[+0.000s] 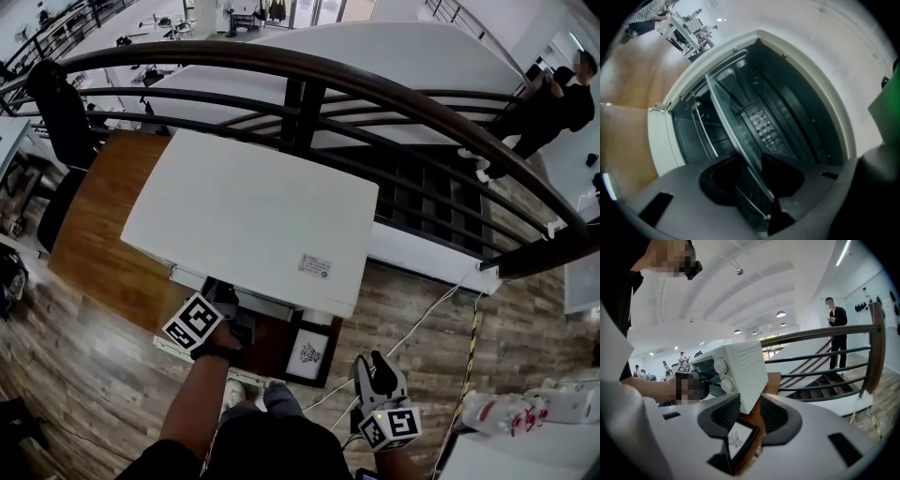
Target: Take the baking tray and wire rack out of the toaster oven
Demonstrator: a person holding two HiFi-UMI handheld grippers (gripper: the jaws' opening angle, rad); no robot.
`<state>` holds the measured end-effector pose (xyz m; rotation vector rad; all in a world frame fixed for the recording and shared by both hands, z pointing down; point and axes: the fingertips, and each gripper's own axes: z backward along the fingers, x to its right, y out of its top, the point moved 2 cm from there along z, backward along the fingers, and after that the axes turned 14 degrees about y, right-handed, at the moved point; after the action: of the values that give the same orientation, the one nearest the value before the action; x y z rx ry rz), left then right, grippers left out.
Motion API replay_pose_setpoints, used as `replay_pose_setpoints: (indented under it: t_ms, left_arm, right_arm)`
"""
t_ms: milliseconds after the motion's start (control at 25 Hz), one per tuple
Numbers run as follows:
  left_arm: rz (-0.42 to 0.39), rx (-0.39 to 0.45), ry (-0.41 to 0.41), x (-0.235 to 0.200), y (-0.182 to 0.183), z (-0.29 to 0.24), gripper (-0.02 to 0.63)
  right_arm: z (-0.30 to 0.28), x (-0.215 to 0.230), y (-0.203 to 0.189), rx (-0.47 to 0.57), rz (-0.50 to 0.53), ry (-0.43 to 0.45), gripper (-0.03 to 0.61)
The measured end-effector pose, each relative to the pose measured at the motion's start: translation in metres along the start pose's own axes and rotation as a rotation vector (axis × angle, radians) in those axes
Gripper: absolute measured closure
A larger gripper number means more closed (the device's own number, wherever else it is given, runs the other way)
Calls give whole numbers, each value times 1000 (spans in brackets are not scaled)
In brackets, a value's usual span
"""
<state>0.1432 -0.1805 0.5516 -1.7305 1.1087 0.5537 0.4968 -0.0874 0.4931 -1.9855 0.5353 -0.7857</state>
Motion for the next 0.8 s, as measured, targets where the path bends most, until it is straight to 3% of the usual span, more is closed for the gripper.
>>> replay_pose_setpoints:
  t_ms: [560, 800]
  left_arm:
    - [139, -55, 13, -41, -8, 57, 506]
    - [199, -93, 24, -51, -19, 81, 526]
  right_arm:
    - [-5, -47, -13, 16, -3, -7, 449]
    - [-3, -67, -17, 63, -83, 22, 449]
